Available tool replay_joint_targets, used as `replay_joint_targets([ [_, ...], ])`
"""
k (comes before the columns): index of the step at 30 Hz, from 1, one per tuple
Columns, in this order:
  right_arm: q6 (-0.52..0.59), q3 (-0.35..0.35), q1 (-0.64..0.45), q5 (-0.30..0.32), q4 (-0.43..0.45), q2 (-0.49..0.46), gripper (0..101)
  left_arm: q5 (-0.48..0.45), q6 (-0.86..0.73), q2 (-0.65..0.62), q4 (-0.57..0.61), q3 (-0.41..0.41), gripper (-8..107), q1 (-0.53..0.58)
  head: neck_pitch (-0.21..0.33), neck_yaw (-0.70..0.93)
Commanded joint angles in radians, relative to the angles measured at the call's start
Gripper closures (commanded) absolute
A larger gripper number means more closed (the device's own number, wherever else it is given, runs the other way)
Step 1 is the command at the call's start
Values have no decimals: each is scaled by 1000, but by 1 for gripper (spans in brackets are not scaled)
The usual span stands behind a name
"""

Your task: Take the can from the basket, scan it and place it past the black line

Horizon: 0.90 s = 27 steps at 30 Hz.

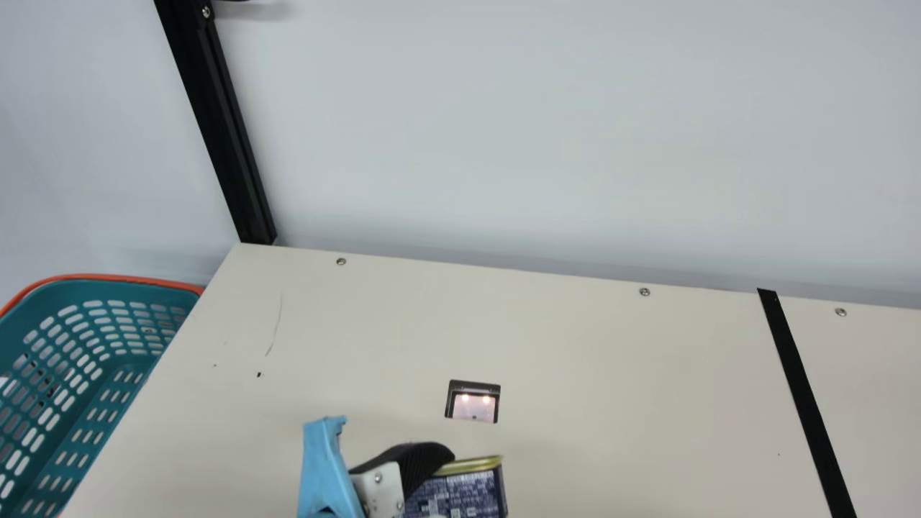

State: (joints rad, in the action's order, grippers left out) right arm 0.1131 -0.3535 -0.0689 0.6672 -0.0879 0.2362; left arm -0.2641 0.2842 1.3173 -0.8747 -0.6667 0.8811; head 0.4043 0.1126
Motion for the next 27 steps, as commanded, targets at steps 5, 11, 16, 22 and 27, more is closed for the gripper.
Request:
replay_joint_targets([
  [5, 0, 0, 0, 0, 0, 0, 0, -180, -437, -48, 446, -68, 89, 75, 32, -2],
  [11, 0, 0, 0, 0, 0, 0, 0, -376, -710, -93, 681, -178, 89, 32, 32, -2],
  [16, 0, 0, 0, 0, 0, 0, 0, -471, -863, -89, 783, -238, 89, -47, 32, -2],
  [22, 0, 0, 0, 0, 0, 0, 0, -501, -980, -65, 861, -262, 89, -112, 32, -2],
  [27, 0, 0, 0, 0, 0, 0, 0, -481, -1030, -40, 904, -256, 89, -128, 32, -2],
])
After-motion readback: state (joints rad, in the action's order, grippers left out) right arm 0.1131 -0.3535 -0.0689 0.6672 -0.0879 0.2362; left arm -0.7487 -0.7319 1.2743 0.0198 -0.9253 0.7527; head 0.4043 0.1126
